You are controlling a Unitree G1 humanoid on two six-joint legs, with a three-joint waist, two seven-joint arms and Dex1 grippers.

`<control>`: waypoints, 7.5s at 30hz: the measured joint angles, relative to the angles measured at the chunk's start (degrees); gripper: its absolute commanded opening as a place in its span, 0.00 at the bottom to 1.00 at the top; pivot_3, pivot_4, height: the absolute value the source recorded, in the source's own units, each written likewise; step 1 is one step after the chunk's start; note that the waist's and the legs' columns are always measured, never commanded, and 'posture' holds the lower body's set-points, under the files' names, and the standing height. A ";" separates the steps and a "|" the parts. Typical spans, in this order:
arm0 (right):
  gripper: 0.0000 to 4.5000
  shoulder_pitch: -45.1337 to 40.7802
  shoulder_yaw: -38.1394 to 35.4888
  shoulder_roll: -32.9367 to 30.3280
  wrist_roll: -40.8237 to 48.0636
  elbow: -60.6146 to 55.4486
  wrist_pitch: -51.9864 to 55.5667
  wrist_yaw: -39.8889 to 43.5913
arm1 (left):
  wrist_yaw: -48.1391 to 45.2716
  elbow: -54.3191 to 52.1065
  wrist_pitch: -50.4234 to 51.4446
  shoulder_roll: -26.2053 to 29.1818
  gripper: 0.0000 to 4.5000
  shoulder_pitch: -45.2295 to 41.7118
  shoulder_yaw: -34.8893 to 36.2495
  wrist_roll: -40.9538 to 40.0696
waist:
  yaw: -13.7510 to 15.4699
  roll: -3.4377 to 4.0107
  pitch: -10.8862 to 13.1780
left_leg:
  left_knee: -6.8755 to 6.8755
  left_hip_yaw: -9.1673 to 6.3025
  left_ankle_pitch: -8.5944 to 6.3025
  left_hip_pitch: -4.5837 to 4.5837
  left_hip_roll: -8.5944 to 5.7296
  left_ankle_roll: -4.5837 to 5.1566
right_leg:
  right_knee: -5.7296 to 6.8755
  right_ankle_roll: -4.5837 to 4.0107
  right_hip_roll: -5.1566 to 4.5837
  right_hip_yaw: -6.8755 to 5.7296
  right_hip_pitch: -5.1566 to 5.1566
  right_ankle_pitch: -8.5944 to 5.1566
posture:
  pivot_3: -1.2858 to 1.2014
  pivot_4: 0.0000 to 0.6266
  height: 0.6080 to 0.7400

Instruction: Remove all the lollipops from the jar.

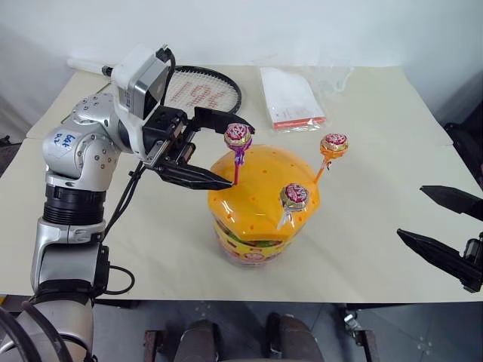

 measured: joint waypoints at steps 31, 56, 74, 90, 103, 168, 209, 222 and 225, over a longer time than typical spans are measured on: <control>1.00 0.06 -0.42 -1.07 10.80 -5.42 -0.25 -4.01 | 10.48 9.89 -0.02 0.47 0.01 -11.49 4.76 4.06 | 0.00 -0.03 0.02 | 0.29 -0.15 -0.12 0.01 -0.19 0.22 | 0.17 0.09 0.04 0.48 -0.01 0.05 | 0.52 0.24 1.00; 1.00 -11.45 10.99 -4.02 6.13 3.01 0.80 -2.02 | 45.40 12.86 42.06 21.32 0.01 10.28 -7.28 29.90 | 0.22 -0.48 0.11 | 0.31 -0.12 -0.20 -0.05 -0.25 0.32 | 0.19 0.13 0.05 0.66 -0.13 0.07 | 0.52 0.24 1.00; 1.00 -15.36 11.51 -5.97 4.77 5.43 2.22 -2.06 | 41.54 5.55 50.75 28.22 1.00 -0.23 -14.72 29.24 | 0.12 -0.69 0.22 | 0.34 -0.06 -0.21 -0.09 -0.25 0.31 | 0.26 0.13 0.04 0.74 -0.21 0.07 | 0.52 0.24 1.00; 1.00 -16.20 9.86 -6.56 3.64 6.12 2.79 -2.34 | 32.49 2.86 31.18 21.12 1.00 -3.79 -3.66 21.86 | 0.11 -0.73 0.24 | 0.54 0.01 -0.26 -0.18 -0.25 0.40 | 0.26 0.20 0.04 0.79 -0.24 0.11 | 0.52 0.24 1.00; 1.00 -10.58 5.31 -6.54 8.18 -1.09 6.13 -4.16 | 5.48 4.88 5.48 13.15 1.00 7.33 13.62 5.56 | -0.09 -0.73 0.24 | 0.56 0.04 -0.26 -0.10 -0.24 0.40 | 0.29 0.22 0.07 0.85 -0.22 0.12 | 0.52 0.24 1.00; 0.01 -52.70 36.71 -17.70 -8.24 25.36 27.39 -13.55 | -0.04 0.79 -4.16 18.71 1.00 24.05 16.05 -6.21 | -0.69 -0.74 0.23 | 0.56 0.32 -0.39 -0.63 -0.24 0.48 | 0.30 0.28 0.04 1.04 -0.90 0.16 | 0.52 0.24 1.00; 0.99 -37.07 17.16 -10.46 -10.43 15.24 33.18 -11.73 | 0.00 -1.08 -4.80 18.23 1.00 26.85 19.34 -6.23 | -1.49 -0.61 0.30 | 0.59 0.21 -0.39 -0.77 -0.23 0.46 | 0.27 0.32 0.07 1.01 -0.96 0.18 | 0.52 0.24 1.00; 0.99 -50.59 32.22 -10.31 5.34 5.53 31.76 -9.06 | -0.01 3.66 -7.92 17.09 1.00 26.42 19.33 -5.98 | -1.53 -0.71 0.24 | 0.64 0.19 -0.41 -0.78 -0.25 0.47 | 0.27 0.33 0.04 1.00 -0.94 0.19 | 0.52 0.24 1.00; 0.99 -51.98 34.40 -10.08 6.03 5.63 30.95 -9.30 | -0.01 2.98 -8.13 16.86 1.00 27.39 19.59 -6.08 | -1.43 -0.72 0.24 | 0.65 0.19 -0.41 -0.80 -0.26 0.47 | 0.27 0.34 0.03 0.99 -0.94 0.20 | 0.52 0.24 1.00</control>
